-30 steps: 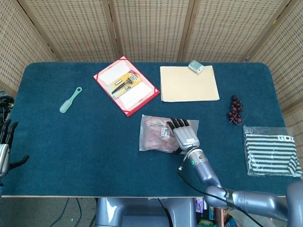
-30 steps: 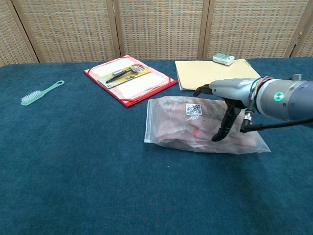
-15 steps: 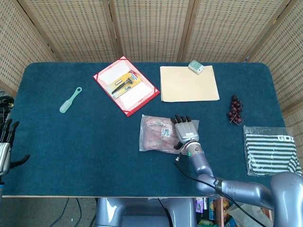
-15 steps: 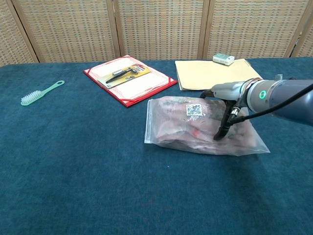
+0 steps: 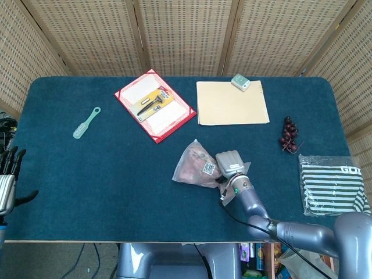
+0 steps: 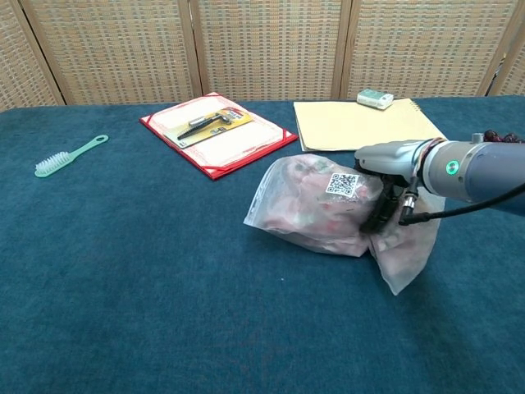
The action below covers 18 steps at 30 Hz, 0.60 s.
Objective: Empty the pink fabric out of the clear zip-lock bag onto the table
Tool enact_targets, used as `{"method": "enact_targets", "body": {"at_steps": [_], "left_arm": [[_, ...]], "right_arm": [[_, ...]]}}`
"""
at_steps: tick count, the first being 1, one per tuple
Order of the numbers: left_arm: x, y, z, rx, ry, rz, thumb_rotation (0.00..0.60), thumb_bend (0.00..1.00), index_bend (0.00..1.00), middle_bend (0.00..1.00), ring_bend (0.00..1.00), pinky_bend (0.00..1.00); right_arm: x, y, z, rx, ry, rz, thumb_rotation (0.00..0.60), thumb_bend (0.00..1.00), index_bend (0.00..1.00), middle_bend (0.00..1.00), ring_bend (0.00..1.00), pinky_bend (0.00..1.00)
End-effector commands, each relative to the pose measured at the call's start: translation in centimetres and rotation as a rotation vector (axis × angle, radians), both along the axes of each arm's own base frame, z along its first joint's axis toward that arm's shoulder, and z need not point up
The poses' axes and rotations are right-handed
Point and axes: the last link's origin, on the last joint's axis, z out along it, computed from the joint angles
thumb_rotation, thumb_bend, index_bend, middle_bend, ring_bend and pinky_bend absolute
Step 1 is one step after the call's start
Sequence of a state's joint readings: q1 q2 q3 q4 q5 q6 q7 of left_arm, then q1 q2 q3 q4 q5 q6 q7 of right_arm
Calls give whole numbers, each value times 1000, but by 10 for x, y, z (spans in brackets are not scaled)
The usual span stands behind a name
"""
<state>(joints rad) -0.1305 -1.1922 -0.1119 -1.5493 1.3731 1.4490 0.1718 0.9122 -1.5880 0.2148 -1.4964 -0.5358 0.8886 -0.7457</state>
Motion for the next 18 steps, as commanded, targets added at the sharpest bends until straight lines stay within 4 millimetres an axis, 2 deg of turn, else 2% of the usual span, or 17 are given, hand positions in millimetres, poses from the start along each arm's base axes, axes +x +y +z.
{"method": "enact_targets", "body": {"at_steps": [1, 7, 12, 18], "left_arm": [[1, 2, -2, -11, -6, -4, 600, 98, 0, 0, 0, 0], [14, 22, -3, -58, -52, -63, 600, 98, 0, 0, 0, 0], [40, 54, -1, -123, -138, -166, 600, 102, 2, 0, 0, 0], [83, 91, -9, -277, -283, -279, 600, 104, 208, 0, 0, 0]], "right_arm": [[0, 4, 1, 0, -95, 67, 600, 640, 690, 744, 687, 685], [29, -2, 7, -27, -222, 210, 600, 639, 690, 748, 690, 685], [63, -9, 4, -43, -281, 335, 600, 639, 690, 748, 690, 685], [97, -11, -15, -24, -309, 400, 600, 639, 690, 748, 690, 685]]}}
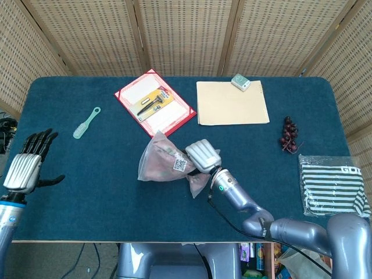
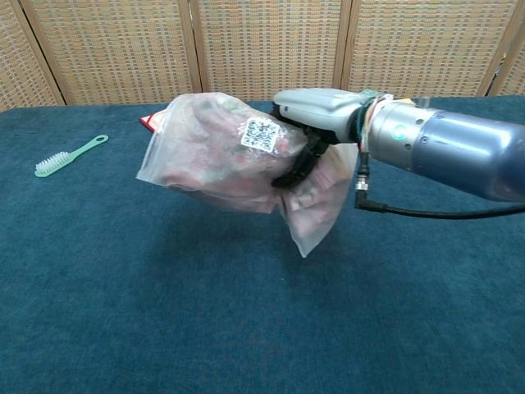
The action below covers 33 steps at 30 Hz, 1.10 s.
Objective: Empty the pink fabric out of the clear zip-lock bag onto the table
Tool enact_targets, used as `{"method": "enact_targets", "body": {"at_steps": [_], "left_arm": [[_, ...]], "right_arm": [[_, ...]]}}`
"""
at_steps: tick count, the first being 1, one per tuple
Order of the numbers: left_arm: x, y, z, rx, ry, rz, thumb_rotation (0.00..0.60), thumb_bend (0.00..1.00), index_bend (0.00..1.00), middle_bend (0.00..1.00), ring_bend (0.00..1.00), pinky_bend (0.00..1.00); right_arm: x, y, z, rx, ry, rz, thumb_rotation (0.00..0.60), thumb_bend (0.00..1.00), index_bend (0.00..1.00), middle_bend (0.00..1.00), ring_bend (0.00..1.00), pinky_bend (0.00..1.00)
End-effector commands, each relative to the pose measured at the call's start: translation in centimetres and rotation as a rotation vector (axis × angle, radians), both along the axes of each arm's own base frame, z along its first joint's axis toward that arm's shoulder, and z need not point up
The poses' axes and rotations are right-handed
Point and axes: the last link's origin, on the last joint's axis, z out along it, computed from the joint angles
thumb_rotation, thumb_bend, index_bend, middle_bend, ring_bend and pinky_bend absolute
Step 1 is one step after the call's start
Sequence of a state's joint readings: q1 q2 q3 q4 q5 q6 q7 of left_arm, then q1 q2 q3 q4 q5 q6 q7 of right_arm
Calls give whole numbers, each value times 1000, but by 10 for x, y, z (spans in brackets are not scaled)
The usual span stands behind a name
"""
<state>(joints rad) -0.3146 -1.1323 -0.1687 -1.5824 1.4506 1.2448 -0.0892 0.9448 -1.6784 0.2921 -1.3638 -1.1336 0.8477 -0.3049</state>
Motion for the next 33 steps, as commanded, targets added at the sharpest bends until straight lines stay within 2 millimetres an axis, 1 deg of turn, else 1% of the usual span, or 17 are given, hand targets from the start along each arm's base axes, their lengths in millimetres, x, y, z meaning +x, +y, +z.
{"method": "enact_targets", "body": {"at_steps": [1, 6, 7, 10, 13, 17, 25, 29, 33], "left_arm": [[36, 29, -5, -116, -61, -96, 600, 104, 237, 0, 0, 0], [66, 50, -25, -194, -84, -143, 600, 104, 328, 0, 0, 0], [73, 55, -31, -212, -107, -147, 600, 104, 345, 0, 0, 0], [85, 65, -45, -248, -128, -152, 600, 104, 399, 0, 0, 0], [93, 71, -58, -274, -128, -150, 600, 105, 409, 0, 0, 0], [100, 76, -69, -272, -117, -156, 600, 105, 410, 0, 0, 0], [107, 79, -85, -261, -121, -155, 600, 105, 409, 0, 0, 0], [111, 80, -87, -258, -133, -163, 600, 105, 409, 0, 0, 0], [108, 78, -85, -249, -125, -160, 600, 104, 410, 0, 0, 0]], "right_arm": [[21, 0, -12, 8, -24, 32, 600, 639, 690, 748, 690, 685], [37, 0, -26, 23, -35, 34, 600, 639, 690, 748, 690, 685], [40, 0, -28, 29, -37, 32, 600, 639, 690, 748, 690, 685], [45, 1, -32, 38, -41, 30, 600, 639, 690, 748, 690, 685], [49, 2, -34, 41, -45, 28, 600, 639, 690, 748, 690, 685], [51, 2, -34, 43, -49, 25, 600, 639, 690, 748, 690, 685], [51, 4, -29, 47, -51, 20, 600, 639, 690, 748, 690, 684], [51, 5, -28, 45, -49, 19, 600, 639, 690, 748, 690, 685], [51, 4, -27, 38, -50, 16, 600, 639, 690, 748, 690, 685]]}}
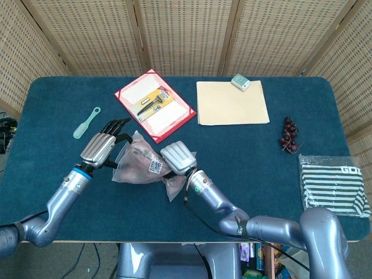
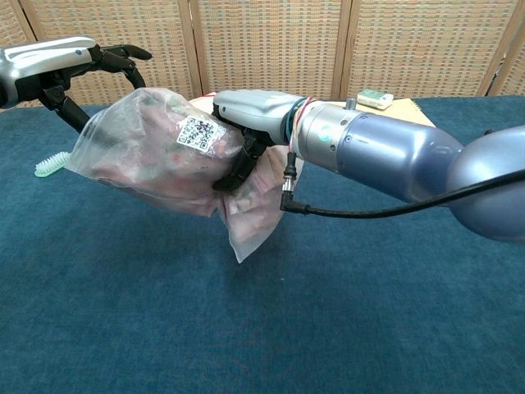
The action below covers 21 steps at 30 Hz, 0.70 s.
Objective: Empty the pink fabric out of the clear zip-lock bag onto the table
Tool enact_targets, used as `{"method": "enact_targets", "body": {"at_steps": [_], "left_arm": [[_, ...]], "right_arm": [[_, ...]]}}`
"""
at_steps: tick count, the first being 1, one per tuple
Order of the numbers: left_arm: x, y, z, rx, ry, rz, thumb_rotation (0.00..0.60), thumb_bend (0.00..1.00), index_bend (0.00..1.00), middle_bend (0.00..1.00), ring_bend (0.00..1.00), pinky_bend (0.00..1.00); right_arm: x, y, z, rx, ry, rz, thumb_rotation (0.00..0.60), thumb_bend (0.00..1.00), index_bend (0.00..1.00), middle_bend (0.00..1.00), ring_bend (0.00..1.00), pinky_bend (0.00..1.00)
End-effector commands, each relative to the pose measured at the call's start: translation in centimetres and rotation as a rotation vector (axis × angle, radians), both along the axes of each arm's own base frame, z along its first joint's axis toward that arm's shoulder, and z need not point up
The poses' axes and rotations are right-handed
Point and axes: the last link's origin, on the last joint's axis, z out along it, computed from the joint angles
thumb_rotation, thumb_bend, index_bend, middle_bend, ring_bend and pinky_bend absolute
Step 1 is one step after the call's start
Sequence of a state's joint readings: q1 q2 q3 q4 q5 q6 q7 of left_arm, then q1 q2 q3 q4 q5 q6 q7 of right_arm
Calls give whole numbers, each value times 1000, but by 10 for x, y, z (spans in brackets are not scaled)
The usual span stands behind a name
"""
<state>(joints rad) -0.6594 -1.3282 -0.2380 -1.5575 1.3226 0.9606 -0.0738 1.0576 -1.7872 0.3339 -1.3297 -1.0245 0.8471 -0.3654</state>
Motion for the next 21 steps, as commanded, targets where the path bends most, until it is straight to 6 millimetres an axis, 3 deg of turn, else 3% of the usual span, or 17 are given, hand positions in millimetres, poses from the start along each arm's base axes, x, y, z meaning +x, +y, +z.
{"method": "enact_targets", "body": {"at_steps": [1, 9, 21], "left_arm": [[-3, -1, 2, 7, 10, 3, 600, 104, 410, 0, 0, 0], [-7, 0, -1, -3, 19, 18, 600, 105, 410, 0, 0, 0], [8, 1, -19, -29, 23, -6, 600, 104, 410, 0, 0, 0]], "right_arm": [[0, -1, 1, -3, -1, -3, 600, 640, 690, 748, 690, 685], [0, 0, 0, 4, -4, -12, 600, 639, 690, 748, 690, 685], [8, 5, -1, 17, -17, -10, 600, 639, 690, 748, 690, 685]]}}
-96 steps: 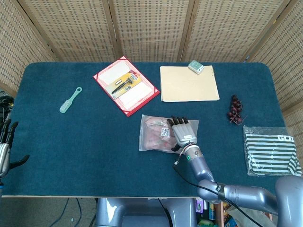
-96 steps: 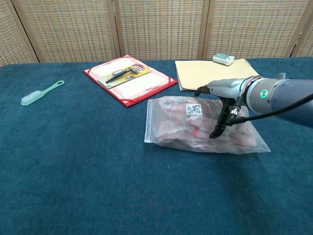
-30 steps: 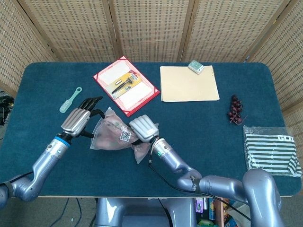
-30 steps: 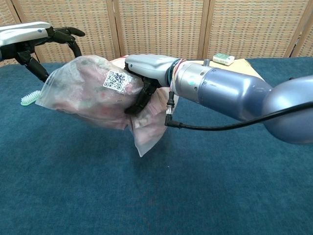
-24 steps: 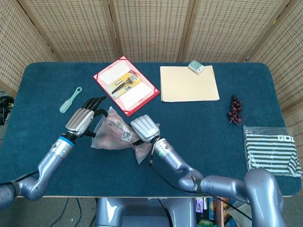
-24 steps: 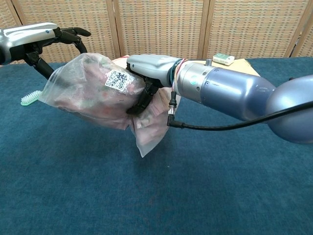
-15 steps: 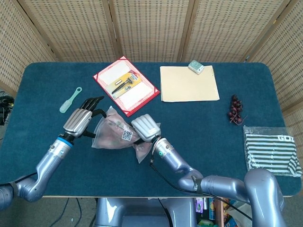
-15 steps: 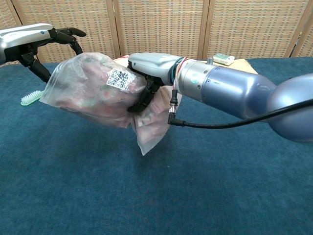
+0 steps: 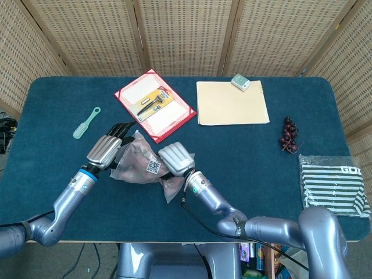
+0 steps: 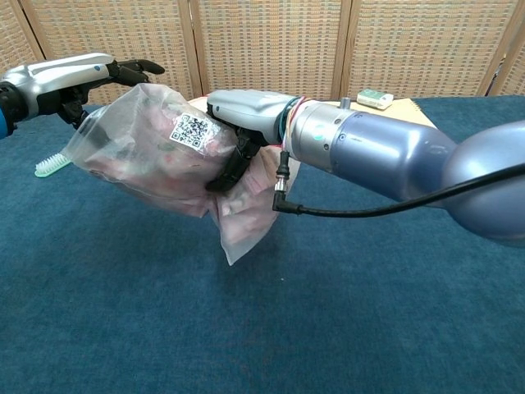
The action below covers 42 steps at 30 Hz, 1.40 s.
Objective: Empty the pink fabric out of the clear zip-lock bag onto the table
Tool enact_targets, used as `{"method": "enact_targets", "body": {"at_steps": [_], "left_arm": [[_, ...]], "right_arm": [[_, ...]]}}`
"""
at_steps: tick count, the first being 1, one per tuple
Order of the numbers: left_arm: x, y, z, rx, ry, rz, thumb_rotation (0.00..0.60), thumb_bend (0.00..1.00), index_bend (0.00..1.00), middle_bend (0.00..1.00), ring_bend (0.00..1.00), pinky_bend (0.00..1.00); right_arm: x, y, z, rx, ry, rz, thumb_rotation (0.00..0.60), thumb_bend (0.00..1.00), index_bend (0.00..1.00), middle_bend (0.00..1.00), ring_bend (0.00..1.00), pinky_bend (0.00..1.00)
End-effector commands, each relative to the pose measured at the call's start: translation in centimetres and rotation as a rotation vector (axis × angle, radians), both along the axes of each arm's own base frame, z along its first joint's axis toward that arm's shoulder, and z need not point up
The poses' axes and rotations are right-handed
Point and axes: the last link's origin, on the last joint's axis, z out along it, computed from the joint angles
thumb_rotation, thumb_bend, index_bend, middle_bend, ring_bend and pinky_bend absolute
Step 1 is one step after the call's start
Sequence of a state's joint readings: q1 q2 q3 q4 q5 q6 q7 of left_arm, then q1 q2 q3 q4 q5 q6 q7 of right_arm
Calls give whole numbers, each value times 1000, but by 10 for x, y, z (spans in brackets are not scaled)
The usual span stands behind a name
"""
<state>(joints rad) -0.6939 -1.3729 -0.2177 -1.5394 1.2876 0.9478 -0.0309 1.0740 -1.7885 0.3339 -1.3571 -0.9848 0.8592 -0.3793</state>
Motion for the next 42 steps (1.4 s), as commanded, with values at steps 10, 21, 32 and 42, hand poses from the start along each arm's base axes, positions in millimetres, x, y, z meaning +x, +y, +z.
{"method": "enact_targets", "body": {"at_steps": [10, 21, 32, 42], "left_arm": [[9, 1, -11, -15, 20, -13, 600, 304, 490, 0, 0, 0], [13, 4, -15, -2, 27, -17, 600, 572, 597, 0, 0, 0], [18, 7, -19, -7, 27, -24, 600, 573, 687, 0, 0, 0], [24, 22, -51, -60, 62, -31, 600, 573, 687, 0, 0, 0]], "right_arm": [[-4, -2, 4, -6, -5, -13, 600, 639, 690, 748, 690, 685], [-8, -3, 9, -11, -7, -16, 600, 639, 690, 749, 690, 685], [-17, -2, 13, -9, -2, -30, 600, 639, 690, 748, 690, 685], [-52, -11, 42, -108, 11, -131, 600, 88, 154, 86, 109, 146]]}}
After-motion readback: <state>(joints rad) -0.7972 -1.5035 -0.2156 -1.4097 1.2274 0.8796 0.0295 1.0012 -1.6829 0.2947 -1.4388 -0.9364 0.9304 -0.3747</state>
